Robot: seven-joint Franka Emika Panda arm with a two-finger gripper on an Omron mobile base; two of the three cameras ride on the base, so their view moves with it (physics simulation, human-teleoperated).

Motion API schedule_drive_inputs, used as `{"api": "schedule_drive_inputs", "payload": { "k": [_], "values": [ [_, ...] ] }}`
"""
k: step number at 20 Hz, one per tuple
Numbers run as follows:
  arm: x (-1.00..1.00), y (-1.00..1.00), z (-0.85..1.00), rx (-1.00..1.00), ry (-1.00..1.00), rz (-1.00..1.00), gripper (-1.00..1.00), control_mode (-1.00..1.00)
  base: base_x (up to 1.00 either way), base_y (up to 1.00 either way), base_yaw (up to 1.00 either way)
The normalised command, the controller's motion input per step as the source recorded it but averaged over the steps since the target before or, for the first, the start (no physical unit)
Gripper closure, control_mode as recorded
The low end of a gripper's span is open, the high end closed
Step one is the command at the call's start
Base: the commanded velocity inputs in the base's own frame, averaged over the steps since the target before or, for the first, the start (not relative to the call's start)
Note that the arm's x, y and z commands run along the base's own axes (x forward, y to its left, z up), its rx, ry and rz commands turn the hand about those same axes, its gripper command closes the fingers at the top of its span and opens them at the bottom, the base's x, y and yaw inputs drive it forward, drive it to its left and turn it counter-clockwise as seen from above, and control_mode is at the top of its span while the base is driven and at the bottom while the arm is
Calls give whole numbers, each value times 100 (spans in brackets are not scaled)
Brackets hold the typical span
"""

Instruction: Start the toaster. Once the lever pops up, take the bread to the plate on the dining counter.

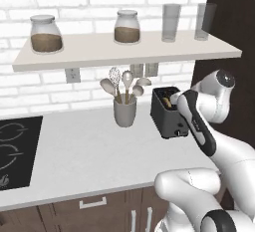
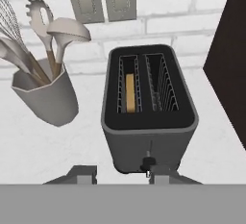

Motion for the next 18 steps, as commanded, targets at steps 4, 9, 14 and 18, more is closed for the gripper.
{"api": "schedule_drive_inputs", "payload": {
  "k": [4,9,14,18],
  "values": [
    [14,0,11,0,6,0,-100,-100,0,0,0],
    [13,0,0,0,4,0,-100,-100,0,0,0],
    [14,0,0,0,0,0,-100,-100,0,0,0],
    [11,0,-5,0,0,0,-100,-100,0,0,0]
  ]
}}
